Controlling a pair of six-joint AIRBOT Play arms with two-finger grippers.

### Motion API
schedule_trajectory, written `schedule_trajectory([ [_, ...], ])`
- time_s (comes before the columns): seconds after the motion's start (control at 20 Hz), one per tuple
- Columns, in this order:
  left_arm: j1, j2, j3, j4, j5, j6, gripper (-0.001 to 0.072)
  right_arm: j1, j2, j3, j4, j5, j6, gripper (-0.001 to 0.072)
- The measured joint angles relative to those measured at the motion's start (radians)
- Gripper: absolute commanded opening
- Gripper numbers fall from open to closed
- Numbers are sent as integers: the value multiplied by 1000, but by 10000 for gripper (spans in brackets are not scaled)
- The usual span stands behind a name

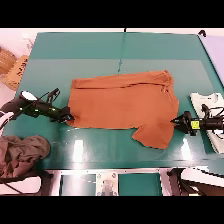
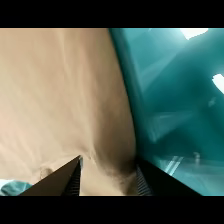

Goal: Fold the shirts.

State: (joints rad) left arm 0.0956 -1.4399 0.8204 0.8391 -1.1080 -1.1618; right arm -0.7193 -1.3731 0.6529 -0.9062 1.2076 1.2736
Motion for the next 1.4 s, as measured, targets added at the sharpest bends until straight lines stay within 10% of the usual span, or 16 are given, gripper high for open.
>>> schedule_trajectory([
  [0.2, 0, 0, 2, -1, -19, 0, 24, 6, -7, -11, -15, 5, -13, 19],
  [0.75, 0, 307, 424, -2, -221, -83, 24, 40, 286, 465, 198, 73, -34, 18],
  [1.4, 2, 584, 1252, 271, -259, -209, 25, 44, 764, 977, 246, -286, 33, 19],
])
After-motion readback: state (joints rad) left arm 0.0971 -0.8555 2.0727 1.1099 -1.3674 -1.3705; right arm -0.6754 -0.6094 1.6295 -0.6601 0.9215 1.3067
